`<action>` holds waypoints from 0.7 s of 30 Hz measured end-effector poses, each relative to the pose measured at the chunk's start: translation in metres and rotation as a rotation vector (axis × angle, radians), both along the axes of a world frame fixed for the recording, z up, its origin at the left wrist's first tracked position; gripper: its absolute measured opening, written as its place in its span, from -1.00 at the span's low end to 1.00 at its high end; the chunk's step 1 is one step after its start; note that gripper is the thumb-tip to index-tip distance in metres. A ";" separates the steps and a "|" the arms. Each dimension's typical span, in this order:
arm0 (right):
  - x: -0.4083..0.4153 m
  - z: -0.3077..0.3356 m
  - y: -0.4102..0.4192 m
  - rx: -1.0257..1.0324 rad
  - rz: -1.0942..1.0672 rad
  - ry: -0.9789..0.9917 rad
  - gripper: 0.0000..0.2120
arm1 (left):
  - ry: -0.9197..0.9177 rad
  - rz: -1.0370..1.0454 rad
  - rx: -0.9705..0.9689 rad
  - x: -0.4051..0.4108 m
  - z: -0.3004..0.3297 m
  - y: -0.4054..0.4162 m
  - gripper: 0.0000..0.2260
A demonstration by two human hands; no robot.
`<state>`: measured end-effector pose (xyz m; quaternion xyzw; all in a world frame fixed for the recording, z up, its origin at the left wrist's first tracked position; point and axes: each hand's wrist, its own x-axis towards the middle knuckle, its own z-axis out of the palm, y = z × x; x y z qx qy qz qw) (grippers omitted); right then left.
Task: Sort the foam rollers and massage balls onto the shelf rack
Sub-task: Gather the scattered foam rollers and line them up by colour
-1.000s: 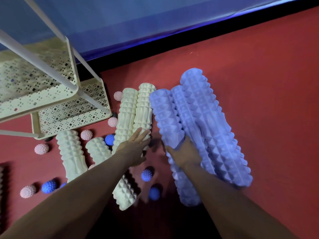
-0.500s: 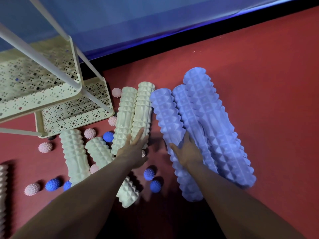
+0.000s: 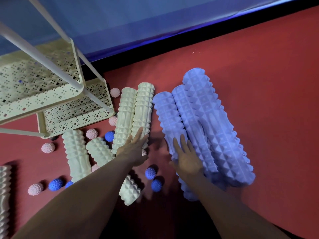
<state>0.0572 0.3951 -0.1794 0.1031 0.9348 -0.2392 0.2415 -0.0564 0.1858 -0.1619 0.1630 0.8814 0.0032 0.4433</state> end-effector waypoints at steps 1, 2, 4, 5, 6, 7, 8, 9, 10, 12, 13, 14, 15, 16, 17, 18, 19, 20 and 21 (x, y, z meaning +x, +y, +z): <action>-0.001 -0.002 0.001 0.009 0.029 -0.009 -0.17 | -0.001 0.001 -0.002 0.000 0.001 0.000 -0.17; -0.004 -0.003 0.003 0.026 0.058 -0.013 -0.12 | -0.002 0.002 -0.004 0.000 0.001 0.000 -0.17; -0.013 -0.005 0.010 0.038 0.091 -0.036 -0.03 | -0.009 0.003 -0.002 0.000 -0.001 -0.001 -0.15; -0.019 -0.006 0.015 0.027 0.093 -0.051 -0.02 | -0.010 0.003 0.002 0.000 -0.001 -0.002 -0.15; -0.025 -0.008 0.019 0.012 0.089 -0.061 -0.02 | -0.008 0.003 0.007 0.000 -0.002 -0.003 -0.14; -0.030 -0.011 0.022 0.000 0.085 -0.069 -0.03 | -0.009 0.004 0.010 0.000 -0.002 -0.005 -0.14; -0.035 -0.013 0.024 -0.007 0.083 -0.076 -0.04 | -0.012 0.005 0.010 -0.001 -0.003 -0.006 -0.13; -0.039 -0.016 0.025 -0.009 0.086 -0.086 -0.04 | -0.016 0.004 0.009 -0.002 -0.003 -0.007 -0.13; -0.041 -0.018 0.027 -0.011 0.092 -0.096 -0.05 | -0.020 0.003 0.009 -0.004 -0.003 -0.009 -0.13; -0.043 -0.021 0.031 -0.027 0.106 -0.101 -0.07 | -0.022 0.005 0.018 -0.005 -0.005 -0.010 -0.12; -0.043 -0.022 0.033 -0.041 0.111 -0.094 -0.07 | -0.022 0.006 0.027 -0.005 -0.006 -0.010 -0.11; -0.043 -0.022 0.036 -0.057 0.116 -0.088 -0.07 | -0.023 0.010 0.034 -0.004 -0.007 -0.011 -0.11; -0.043 -0.022 0.038 -0.070 0.122 -0.085 -0.07 | -0.023 0.011 0.036 -0.004 -0.008 -0.011 -0.10; -0.043 -0.021 0.039 -0.079 0.129 -0.083 -0.07 | -0.022 0.009 0.034 -0.003 -0.008 -0.010 -0.10; -0.044 -0.022 0.040 -0.083 0.133 -0.083 -0.07 | -0.018 0.004 0.030 -0.003 -0.009 -0.010 -0.10; -0.044 -0.021 0.039 -0.083 0.134 -0.088 -0.07 | -0.015 0.001 0.026 -0.003 -0.009 -0.009 -0.10; -0.044 -0.020 0.038 -0.079 0.131 -0.096 -0.07 | -0.010 -0.004 0.023 -0.002 -0.008 -0.009 -0.11; -0.045 -0.020 0.038 -0.072 0.129 -0.103 -0.07 | 0.003 -0.012 0.021 -0.002 -0.007 -0.009 -0.12; -0.046 -0.019 0.037 -0.061 0.127 -0.111 -0.07 | 0.024 -0.024 0.022 -0.002 -0.006 -0.008 -0.14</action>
